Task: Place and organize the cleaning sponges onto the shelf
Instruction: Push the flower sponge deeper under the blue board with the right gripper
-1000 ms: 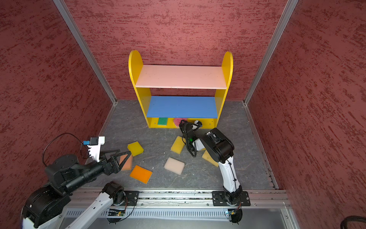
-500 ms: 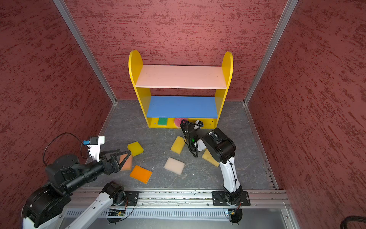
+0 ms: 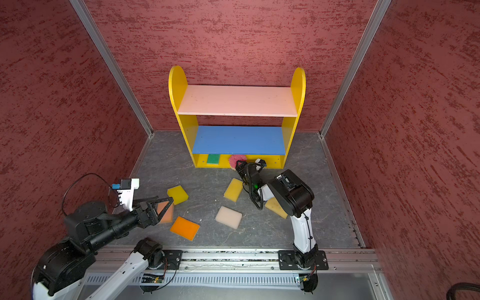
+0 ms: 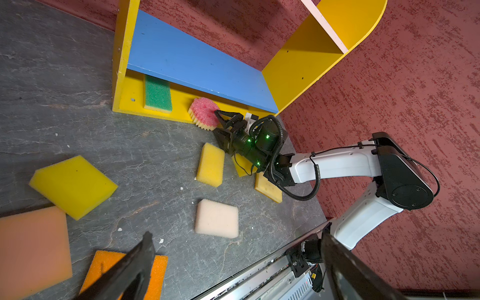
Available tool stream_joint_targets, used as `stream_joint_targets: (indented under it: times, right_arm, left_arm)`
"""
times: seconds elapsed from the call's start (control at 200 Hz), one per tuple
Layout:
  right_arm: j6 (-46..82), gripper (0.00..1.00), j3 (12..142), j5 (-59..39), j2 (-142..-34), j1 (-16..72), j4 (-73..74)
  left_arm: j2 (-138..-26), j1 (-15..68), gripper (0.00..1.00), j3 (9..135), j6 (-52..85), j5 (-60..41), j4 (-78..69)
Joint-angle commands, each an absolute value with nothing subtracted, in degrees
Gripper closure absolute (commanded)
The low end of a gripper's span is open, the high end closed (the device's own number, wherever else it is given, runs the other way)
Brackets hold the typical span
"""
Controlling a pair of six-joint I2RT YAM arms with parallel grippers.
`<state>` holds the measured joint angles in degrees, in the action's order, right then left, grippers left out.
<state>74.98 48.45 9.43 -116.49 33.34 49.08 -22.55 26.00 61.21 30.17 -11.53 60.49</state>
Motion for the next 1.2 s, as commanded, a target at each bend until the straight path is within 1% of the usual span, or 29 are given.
stream_joint_targets:
  times: [0.0,0.135,0.286,0.351,0.506,0.531,0.551,0.571,0.621,0.641,0.671,0.686,0.882,1.197]
  right_arm:
    - [75.7,0.22,47.3,8.4,-114.8,34.1,50.7]
    - [70.9,0.21,46.9,8.1,-111.1,34.7,47.5]
    - [70.2,0.21,42.9,8.3,-107.9,34.8,48.8]
    - [69.8,0.26,40.8,7.8,-107.2,34.8,51.5]
    - [69.4,0.37,39.4,5.2,-107.8,34.8,52.3]
    - [69.6,0.41,39.2,4.8,-108.2,34.8,52.8]
    - [69.8,0.46,38.8,4.7,-108.4,34.8,53.4]
    - [70.1,0.53,38.5,4.7,-108.8,34.8,54.1]
    - [70.9,0.78,37.7,4.5,-109.6,34.8,56.2]
    - [71.0,0.85,37.4,4.4,-110.0,34.8,57.0]
    - [71.4,0.93,37.2,4.4,-110.5,34.7,58.0]
    - [71.6,1.00,37.2,4.3,-110.7,34.6,58.1]
    - [71.3,1.00,41.7,3.5,-114.9,34.0,55.3]
    - [71.6,1.00,46.0,4.3,-122.6,32.5,60.4]
  left_arm:
    - [-22.5,25.8,0.01,62.1,30.3,-11.3,60.9]
    - [-22.7,25.7,0.00,61.7,30.5,-11.2,60.4]
    - [-23.2,25.7,0.00,61.7,31.2,-12.1,59.8]
    - [-23.2,25.7,0.00,61.7,31.6,-12.0,59.5]
    - [-23.0,25.7,0.01,60.7,32.8,-12.7,58.7]
    - [-23.0,25.7,0.00,60.5,33.0,-12.8,58.5]
    - [-23.0,25.7,0.00,60.4,33.1,-13.0,58.5]
    - [-22.9,25.7,0.00,60.4,33.2,-13.0,58.4]
    - [-22.7,25.7,0.01,60.1,33.5,-12.8,58.4]
    - [-22.7,25.7,0.01,60.0,33.5,-12.6,58.4]
    - [-22.7,25.7,0.01,59.9,33.5,-12.4,58.4]
    - [-22.7,25.7,0.00,59.9,33.4,-12.3,58.4]
    - [-22.6,25.7,0.01,59.9,33.0,-11.0,58.6]
    - [-23.4,25.7,0.00,59.9,32.5,-10.3,58.7]
